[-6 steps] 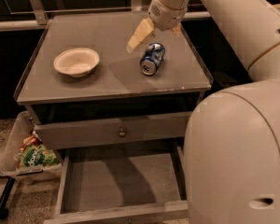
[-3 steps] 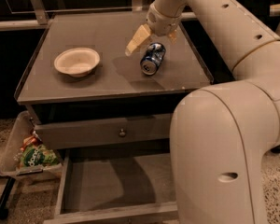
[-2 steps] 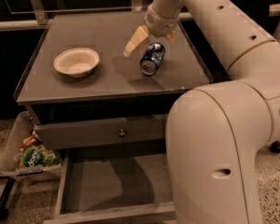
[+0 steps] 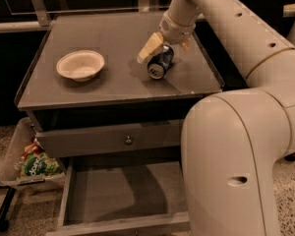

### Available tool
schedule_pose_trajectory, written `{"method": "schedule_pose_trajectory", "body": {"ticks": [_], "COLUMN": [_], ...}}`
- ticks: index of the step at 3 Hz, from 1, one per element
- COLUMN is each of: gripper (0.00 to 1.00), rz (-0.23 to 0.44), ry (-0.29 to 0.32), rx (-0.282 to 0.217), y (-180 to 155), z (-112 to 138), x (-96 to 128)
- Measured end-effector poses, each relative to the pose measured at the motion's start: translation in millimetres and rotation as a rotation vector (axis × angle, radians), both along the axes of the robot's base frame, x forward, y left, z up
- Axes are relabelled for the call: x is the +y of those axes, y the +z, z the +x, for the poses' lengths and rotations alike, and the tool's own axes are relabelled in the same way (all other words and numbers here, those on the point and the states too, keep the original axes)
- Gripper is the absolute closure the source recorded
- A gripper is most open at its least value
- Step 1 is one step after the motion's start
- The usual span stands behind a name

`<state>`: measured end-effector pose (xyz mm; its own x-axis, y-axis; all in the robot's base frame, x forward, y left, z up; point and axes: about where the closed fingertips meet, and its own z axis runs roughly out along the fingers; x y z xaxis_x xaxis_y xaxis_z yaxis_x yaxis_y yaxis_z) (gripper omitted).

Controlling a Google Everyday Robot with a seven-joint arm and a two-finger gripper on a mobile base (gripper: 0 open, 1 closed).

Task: Place pepsi can into middle drawer

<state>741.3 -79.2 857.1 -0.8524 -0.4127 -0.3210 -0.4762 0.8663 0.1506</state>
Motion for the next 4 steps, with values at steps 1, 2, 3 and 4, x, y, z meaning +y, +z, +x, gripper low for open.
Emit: {"method": "schedule_pose_trajectory", "body": {"ticks": [1,2,3,4], "gripper": [0.00,0.19,0.42,0.65], "rz": [0.004,0.004,0.004,0.004], "ry": [0.004,0.004,0.004,0.004], "rx": [-0.003,-0.003,-0.003,-0.003], "y": [-4.7,-4.8,-4.8,-4.8], "z": [2.1,2.2,2.2,2.2], "x": [-3.2,-3.2,-3.2,-3.2]}}
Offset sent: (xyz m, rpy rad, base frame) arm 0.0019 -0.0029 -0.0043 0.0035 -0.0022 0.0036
